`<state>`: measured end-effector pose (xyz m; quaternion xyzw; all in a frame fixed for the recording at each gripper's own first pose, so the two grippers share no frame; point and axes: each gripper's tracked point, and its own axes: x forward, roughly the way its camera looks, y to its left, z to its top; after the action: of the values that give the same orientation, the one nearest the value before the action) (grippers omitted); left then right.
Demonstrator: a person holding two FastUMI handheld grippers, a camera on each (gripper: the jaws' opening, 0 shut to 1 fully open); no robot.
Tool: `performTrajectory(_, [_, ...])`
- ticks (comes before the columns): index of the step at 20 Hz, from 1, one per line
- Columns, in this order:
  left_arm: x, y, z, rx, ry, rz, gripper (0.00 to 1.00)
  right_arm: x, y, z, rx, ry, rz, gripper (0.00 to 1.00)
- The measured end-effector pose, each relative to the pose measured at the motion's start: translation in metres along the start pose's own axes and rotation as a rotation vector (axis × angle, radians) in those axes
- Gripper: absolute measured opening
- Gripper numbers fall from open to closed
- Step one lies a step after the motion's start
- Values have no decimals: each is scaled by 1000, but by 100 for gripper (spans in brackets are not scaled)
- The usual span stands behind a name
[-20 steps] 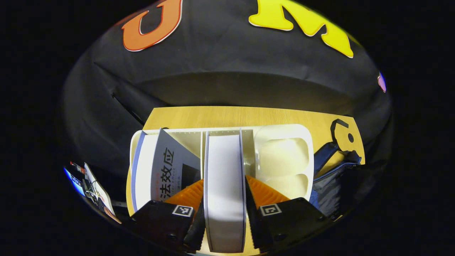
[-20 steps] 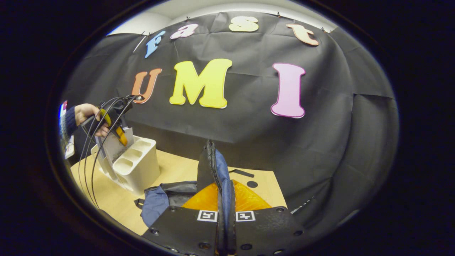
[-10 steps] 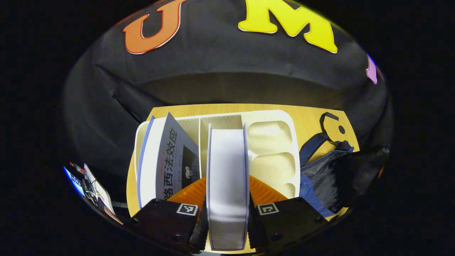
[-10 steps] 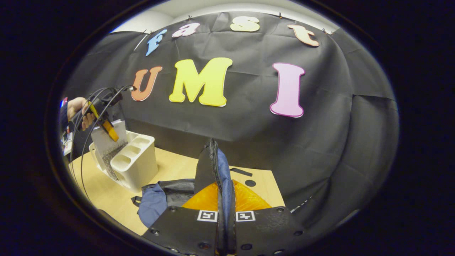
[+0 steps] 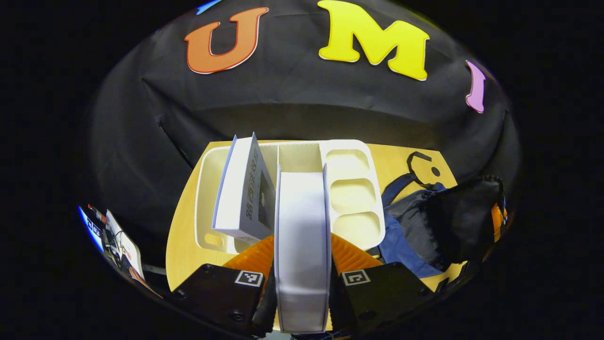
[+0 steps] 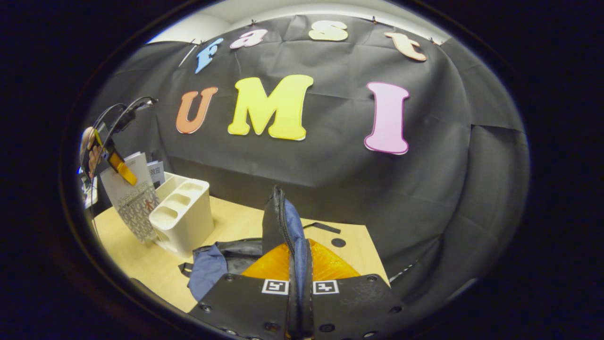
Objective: Open the schoolbag, grab two books from the bookshelf and put them into the schoolbag.
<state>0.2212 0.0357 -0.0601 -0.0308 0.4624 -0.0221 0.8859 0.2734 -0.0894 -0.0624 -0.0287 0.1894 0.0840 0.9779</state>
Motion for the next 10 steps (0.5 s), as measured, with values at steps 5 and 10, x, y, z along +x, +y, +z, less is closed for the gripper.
performTrajectory(5, [-21,3,-28,-67,-7,-49,46,0,0,-2,6,2,-5,4])
performTrajectory(10, [-41,-10,-57,-108,-38,-145,46,3,-1,-7,23,5,1,4])
